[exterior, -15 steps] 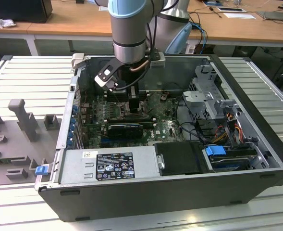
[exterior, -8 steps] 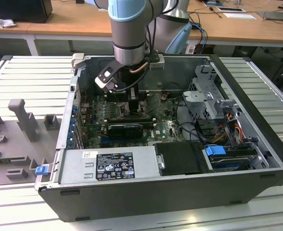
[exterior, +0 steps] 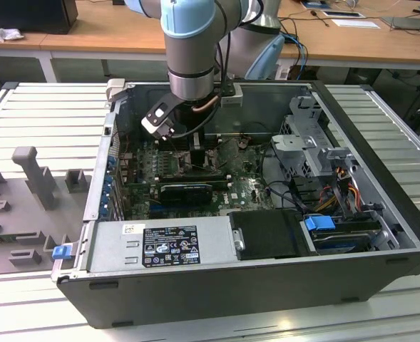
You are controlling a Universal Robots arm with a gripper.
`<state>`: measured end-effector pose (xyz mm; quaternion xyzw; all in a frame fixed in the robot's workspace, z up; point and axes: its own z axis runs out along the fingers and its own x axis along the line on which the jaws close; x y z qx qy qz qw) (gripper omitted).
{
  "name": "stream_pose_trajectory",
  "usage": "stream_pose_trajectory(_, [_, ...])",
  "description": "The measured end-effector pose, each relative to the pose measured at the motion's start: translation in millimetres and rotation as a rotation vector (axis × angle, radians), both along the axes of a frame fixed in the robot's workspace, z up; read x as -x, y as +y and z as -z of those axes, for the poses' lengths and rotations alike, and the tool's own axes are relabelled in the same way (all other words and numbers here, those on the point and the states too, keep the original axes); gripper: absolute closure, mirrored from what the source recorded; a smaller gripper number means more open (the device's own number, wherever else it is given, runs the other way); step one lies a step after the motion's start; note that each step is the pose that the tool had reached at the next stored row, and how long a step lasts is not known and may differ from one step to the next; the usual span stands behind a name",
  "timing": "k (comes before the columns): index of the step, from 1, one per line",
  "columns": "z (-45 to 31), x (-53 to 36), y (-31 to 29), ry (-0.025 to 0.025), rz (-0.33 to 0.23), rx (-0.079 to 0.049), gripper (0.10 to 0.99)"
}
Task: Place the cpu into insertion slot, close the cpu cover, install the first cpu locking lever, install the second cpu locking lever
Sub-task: 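Place the cpu into insertion slot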
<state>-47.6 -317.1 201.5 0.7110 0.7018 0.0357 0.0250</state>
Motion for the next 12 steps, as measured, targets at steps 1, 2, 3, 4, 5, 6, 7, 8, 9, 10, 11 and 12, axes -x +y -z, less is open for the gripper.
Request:
stream_pose_trajectory(1, [0.1,0.0,0.0,-0.0001,0.0,0.0,0.557])
stream_pose_trajectory(2, [0.1,0.0,0.0,-0.0002,0.0,0.0,0.557])
stream_pose_trajectory(3, [0.1,0.0,0.0,-0.0002,0.0,0.0,0.557])
stream_pose_trajectory(4, [0.1,0.0,0.0,-0.0001,0.0,0.0,0.557])
stream_pose_trajectory(5, [0.2,0.0,0.0,-0.0002,0.0,0.0,0.545])
stream_pose_trajectory(6, [0.2,0.0,0.0,-0.0002,0.0,0.0,0.545])
stream_pose_trajectory(7, [0.2,0.0,0.0,-0.0002,0.0,0.0,0.482])
stream_pose_trajectory(8, [0.2,-0.1,0.0,-0.0002,0.0,0.0,0.482])
stream_pose_trajectory(9, [0.2,-0.1,0.1,-0.0002,0.0,0.0,0.482])
stream_pose_trajectory(10, [0.0,-0.1,0.1,-0.0002,0.0,-0.001,0.482])
stream_pose_trajectory(11, [-2.0,-0.1,0.1,-0.0002,0.0,-0.001,0.482])
stream_pose_trajectory(12, [-3.4,-0.1,0.0,-0.0002,0.0,0.0,0.482])
